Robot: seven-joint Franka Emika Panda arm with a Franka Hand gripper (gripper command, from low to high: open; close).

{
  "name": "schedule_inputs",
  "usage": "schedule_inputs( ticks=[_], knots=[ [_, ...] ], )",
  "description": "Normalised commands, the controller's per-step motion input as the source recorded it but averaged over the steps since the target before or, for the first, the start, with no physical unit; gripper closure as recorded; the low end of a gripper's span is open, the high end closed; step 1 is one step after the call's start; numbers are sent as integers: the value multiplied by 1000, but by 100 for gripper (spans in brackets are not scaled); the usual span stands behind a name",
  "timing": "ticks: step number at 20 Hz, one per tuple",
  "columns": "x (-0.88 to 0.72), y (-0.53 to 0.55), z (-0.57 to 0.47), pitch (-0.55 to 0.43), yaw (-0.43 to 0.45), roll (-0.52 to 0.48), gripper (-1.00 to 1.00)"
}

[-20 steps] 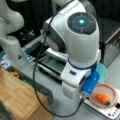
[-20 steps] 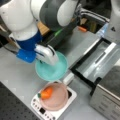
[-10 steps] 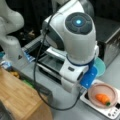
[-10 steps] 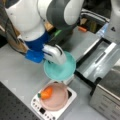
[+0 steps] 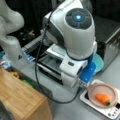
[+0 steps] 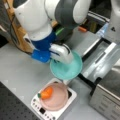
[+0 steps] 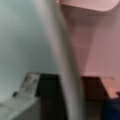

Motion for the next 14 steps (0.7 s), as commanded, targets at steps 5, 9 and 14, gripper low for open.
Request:
schedule_inputs(
  ticks=[5, 9, 14],
  knots=[
    [-514, 141, -85, -297, -156, 48, 100],
    [-503, 107, -126, -324, -165, 61, 100],
    [-494, 95, -147, -319, -160, 82, 100]
  ],
)
